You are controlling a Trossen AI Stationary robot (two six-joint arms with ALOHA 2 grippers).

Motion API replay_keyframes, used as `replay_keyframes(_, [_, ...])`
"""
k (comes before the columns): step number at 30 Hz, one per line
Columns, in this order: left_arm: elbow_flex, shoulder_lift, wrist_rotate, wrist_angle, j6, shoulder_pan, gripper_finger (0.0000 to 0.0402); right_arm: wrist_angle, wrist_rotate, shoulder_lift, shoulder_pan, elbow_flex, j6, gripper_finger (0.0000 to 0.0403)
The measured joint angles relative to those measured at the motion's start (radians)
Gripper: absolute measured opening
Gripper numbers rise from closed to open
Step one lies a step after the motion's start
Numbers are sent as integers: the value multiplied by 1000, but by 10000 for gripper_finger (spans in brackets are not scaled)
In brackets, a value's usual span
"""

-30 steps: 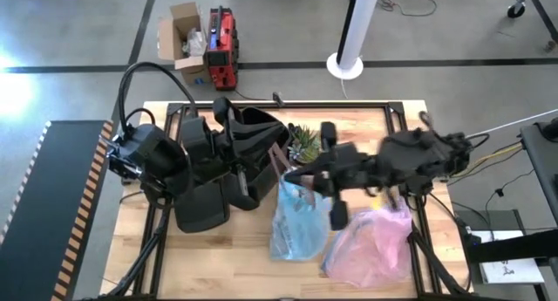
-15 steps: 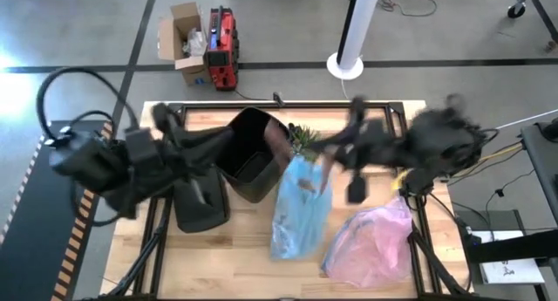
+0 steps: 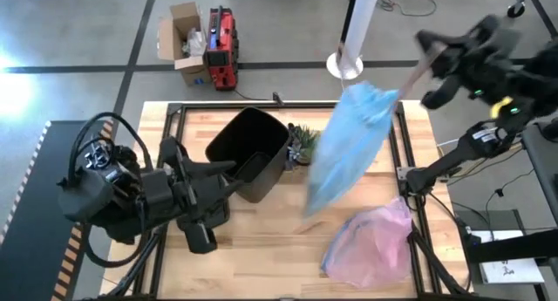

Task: Place trash/remove bag and relplace
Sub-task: Close the blue trash bag

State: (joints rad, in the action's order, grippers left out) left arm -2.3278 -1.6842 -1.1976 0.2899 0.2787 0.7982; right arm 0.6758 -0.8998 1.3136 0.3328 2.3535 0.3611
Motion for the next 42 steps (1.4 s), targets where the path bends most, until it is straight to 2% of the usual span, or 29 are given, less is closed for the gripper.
replay_keyframes(3, [0,2,2,-2,0,-10,155,0,-98,-33,0,0,58,0])
replay_keyframes(5, [0,7,1,-7,1,-13,161,1,-124,-41,0,0,67,0])
replay_keyframes(10, [0,7,0,-2,3,-22,166,10,-122,-34,-19,-3,79,0])
replay_keyframes(15, [0,4,0,-5,0,-23,159,24,-107,3,-94,-6,122,0])
replay_keyframes(23, [0,3,-5,-5,-13,-29,145,26,113,49,-348,-8,137,0])
replay_keyframes(26, [0,3,-69,0,-19,-30,144,64,214,64,-459,-6,127,0])
replay_keyframes(31, [0,3,-169,15,-30,-14,151,227,353,72,-651,-8,97,0])
replay_keyframes(38, [0,8,-182,14,-30,22,167,223,395,21,-816,-6,172,0])
replay_keyframes(42, [0,12,-182,14,-24,24,172,255,428,2,-854,-6,154,0])
